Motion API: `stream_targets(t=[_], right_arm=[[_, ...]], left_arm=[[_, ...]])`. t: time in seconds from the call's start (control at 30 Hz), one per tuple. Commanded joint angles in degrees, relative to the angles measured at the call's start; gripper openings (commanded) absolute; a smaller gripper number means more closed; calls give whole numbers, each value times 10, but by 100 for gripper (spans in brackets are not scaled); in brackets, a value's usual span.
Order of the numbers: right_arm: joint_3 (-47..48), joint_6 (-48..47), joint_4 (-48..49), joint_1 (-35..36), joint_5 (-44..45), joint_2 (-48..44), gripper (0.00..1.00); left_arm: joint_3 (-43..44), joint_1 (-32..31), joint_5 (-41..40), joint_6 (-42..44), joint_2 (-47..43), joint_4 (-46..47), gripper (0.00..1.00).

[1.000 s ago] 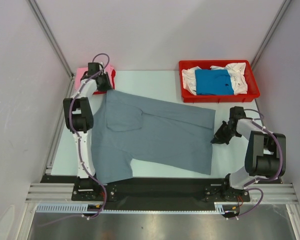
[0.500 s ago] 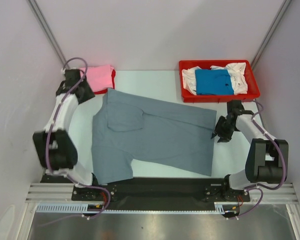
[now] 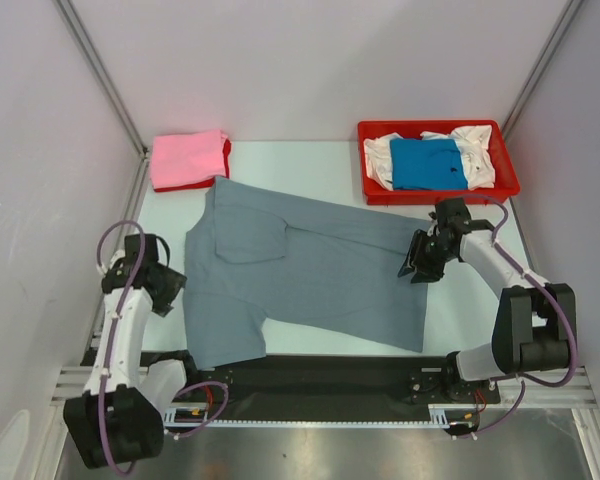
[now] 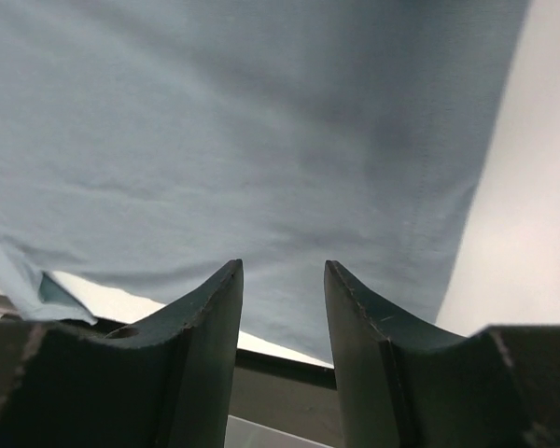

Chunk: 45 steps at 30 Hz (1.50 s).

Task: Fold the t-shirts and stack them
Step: Fold the tshirt

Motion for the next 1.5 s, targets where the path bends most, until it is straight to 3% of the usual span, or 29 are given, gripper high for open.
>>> stream_targets(t=[0.0,0.23,0.6,0.8,1.1,1.3,1.33,1.47], right_arm=[[10,1,4,12,-39,-23,46],[22,-3,1,36,-50,-9,46],[23,-5,6,36,-52,5,45],[28,-7,4,31,-44,10,45],[-4,30,-14,3,-25,10,45],[-75,77,-35,-43,-20,-7,45],[-77,84,-45,-59,-15,-9,45],[-91,110,-82,-60,8,-17,45]], left_arm=[[-29,31,8,-72,-22,-42,56],[-109,43,20,-106,-30,-16,44],[-140,27,-14,-97,-6,-1,59],[-171,27,6,-88,15,66,55],[-190,27,40,-74,31,124,32],[-219,29,68,-91,-8,151,11],[-217,29,67,-88,-7,151,1],[-189,30,63,-67,-9,121,0]])
